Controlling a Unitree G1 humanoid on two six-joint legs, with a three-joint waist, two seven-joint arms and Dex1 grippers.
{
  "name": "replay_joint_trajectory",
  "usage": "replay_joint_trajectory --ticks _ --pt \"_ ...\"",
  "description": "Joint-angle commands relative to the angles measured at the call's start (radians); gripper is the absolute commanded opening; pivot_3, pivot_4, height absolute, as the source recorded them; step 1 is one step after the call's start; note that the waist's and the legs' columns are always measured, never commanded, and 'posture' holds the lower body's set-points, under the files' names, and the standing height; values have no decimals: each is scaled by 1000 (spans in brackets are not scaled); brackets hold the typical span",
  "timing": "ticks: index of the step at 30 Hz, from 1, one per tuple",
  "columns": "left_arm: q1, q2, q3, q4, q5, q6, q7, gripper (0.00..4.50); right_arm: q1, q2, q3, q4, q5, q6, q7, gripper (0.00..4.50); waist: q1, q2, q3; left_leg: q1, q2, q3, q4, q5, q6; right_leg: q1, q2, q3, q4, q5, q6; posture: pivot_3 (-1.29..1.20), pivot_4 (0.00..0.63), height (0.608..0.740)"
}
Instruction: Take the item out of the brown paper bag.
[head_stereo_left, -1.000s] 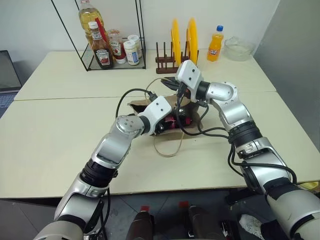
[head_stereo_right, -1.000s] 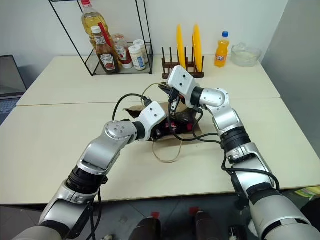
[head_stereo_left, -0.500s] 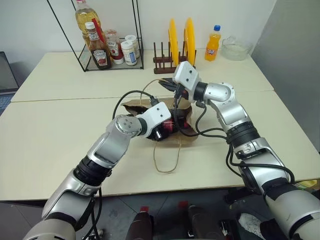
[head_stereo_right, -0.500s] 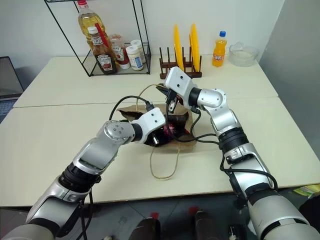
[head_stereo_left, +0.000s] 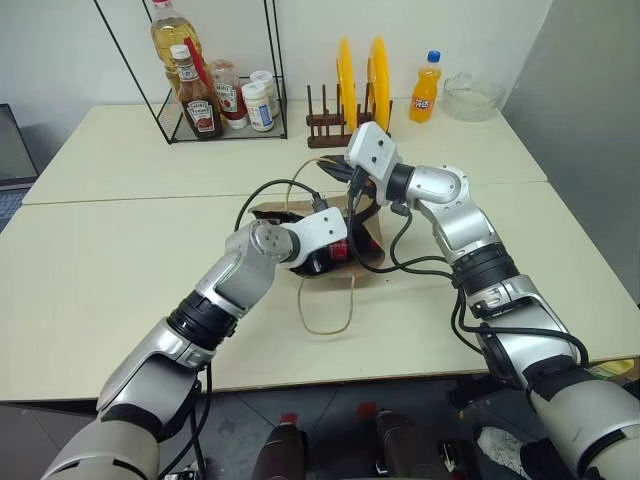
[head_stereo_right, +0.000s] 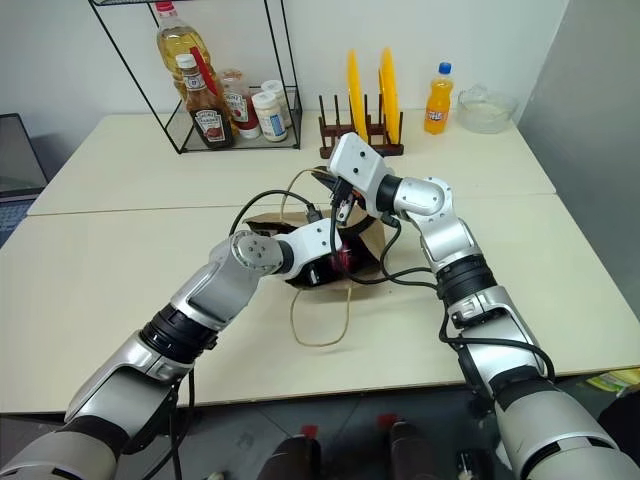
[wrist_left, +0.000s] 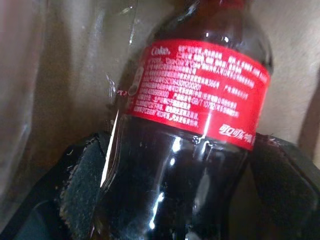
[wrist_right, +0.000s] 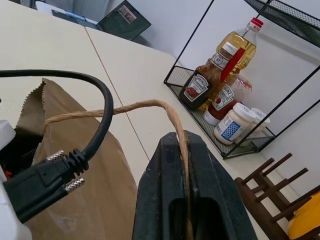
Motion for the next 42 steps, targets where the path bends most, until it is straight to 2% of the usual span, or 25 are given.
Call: replay_joint_trajectory --ticks 1,3,11,16,23,32,37,42 --pt "11 0 -12 36 18 -10 -29 3603 -24 -4 -19 -27 0 -14 -8 0 0 0 0 0 0 0 0 0 0 0 0 0 0 0 0 0 150 740" --pt "14 2 -5 37 23 -16 -34 3241 -25 -6 -20 -26 -1 -15 -7 0 0 0 0 0 0 0 0 0 0 0 0 0 0 0 0 0 150 740" --pt "16 -21 49 24 8 -29 -26 3233 -35 -9 -20 -10 -2 -21 -6 0 -1 0 0 0 0 0 0 0 0 0 0 0 0 0 0 0 150 740" --pt "61 -39 192 -149 -152 15 -108 3233 -39 -13 -21 0 -2 -26 -6 0 -2 0 0 0 1 0 0 0 0 0 0 0 0 0 0 0 150 740" --pt "156 65 331 -336 -348 49 -242 3233 -44 -19 -25 19 -1 -37 -5 0 -4 0 0 -3 2 0 0 0 0 -1 0 1 -1 0 0 0 150 740" --pt "202 179 489 -446 -583 72 -347 3233 -50 -27 -26 42 1 -54 3 0 -6 0 0 -3 2 0 0 0 0 -1 0 0 -1 0 0 0 150 740" --pt "167 254 518 -502 -621 91 -341 3233 -63 -34 -33 73 3 -75 0 0 -6 0 0 -3 2 0 0 0 0 -1 0 0 -1 0 0 0 150 740" --pt "164 368 471 -525 -565 81 -329 3233 -70 -32 -38 96 7 -96 2 0 -6 0 0 -3 2 0 -1 0 0 -1 1 0 -2 0 0 0 150 740"
